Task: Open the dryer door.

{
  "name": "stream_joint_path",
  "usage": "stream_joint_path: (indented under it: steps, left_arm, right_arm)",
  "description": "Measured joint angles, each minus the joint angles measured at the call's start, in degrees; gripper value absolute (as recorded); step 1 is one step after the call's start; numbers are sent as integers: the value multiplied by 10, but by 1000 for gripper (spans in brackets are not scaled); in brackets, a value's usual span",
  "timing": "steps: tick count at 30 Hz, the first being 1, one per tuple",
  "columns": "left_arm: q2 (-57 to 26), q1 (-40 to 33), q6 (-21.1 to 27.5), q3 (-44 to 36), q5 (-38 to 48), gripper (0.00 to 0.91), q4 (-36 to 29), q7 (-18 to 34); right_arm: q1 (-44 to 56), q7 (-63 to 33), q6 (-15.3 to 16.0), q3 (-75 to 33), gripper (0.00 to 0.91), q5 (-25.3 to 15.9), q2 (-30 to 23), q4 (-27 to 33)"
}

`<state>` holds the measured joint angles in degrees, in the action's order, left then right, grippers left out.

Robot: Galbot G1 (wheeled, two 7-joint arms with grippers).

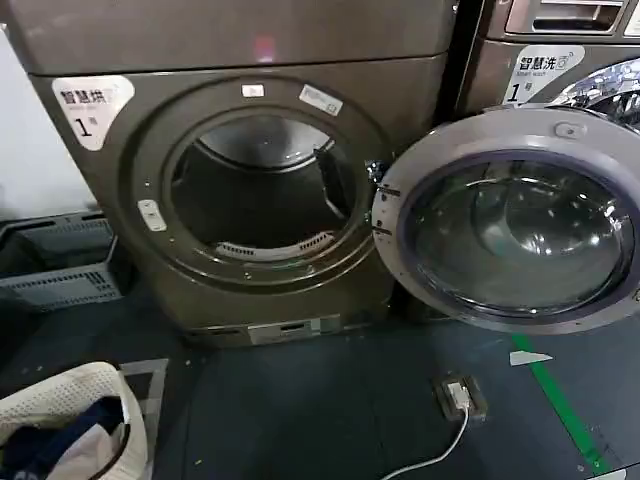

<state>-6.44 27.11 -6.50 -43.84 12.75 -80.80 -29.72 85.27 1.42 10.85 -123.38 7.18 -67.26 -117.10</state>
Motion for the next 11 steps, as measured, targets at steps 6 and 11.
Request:
stream_joint_path:
  steps: [6,11]
  left_arm:
    - [-3,49,-8,41,-3,907,8,0]
    - [-1,60,-8,50,0,907,10,0]
  right_arm:
    - [-1,-1,-2,1,907,0,1,4]
    - [-1,-2,-2,1,907,0,1,3]
